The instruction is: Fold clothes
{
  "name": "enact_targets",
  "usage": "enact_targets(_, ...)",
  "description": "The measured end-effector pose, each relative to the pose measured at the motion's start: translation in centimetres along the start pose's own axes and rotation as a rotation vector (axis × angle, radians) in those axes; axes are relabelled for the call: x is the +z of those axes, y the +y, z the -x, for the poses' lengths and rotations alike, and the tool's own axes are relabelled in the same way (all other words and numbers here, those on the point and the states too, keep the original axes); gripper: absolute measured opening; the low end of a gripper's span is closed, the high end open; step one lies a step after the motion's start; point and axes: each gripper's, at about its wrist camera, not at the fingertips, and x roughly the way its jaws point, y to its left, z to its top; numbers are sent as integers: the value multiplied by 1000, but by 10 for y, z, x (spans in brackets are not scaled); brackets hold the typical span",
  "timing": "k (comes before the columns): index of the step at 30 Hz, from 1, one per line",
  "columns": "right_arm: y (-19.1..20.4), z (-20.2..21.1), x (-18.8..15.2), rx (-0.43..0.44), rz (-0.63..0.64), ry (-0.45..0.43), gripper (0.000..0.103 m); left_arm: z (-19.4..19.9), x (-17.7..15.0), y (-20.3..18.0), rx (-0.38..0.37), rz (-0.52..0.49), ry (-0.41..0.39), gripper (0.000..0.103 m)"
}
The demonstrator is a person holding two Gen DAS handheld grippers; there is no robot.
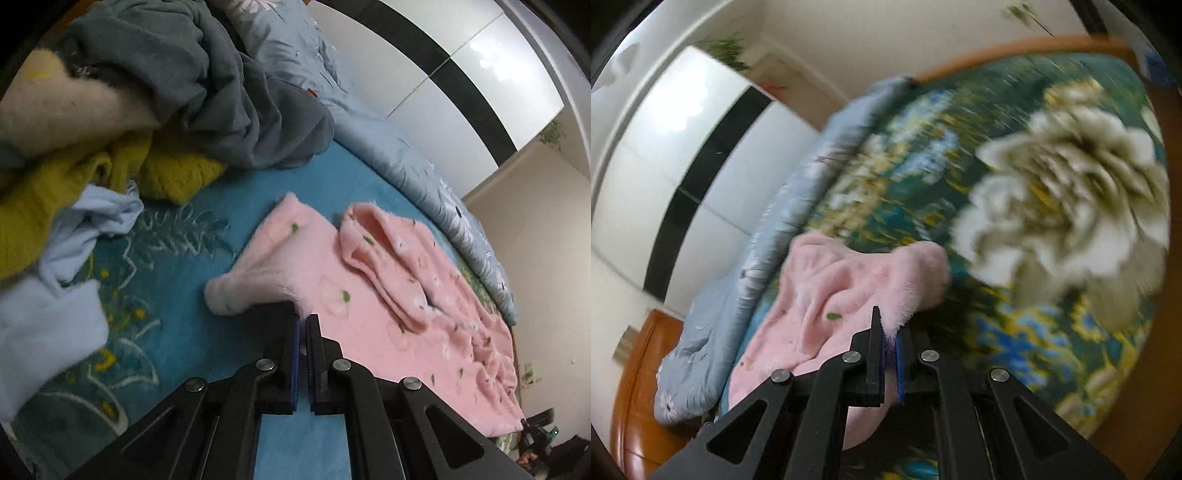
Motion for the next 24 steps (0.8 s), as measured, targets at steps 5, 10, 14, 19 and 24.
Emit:
enact_targets(5,-3,6,6,-16,16,-21,4,-1,-6,8,-32,31,14,0)
enact_targets(10,-7,-4,6,-43,24,-6,4,-4,-11,18,-69,70,30,0)
enact_targets(14,-10,-12,6,-65,30,6,4,-6,-15,26,-98,102,42,1)
enact_targets(19,-14,-13,4,-79,33,19,4,-12,-17,28,-162,136,52,34)
enact_targets(24,-11,-14,3,-89,39,25,4,-29,-4,18,-122,123,2,52)
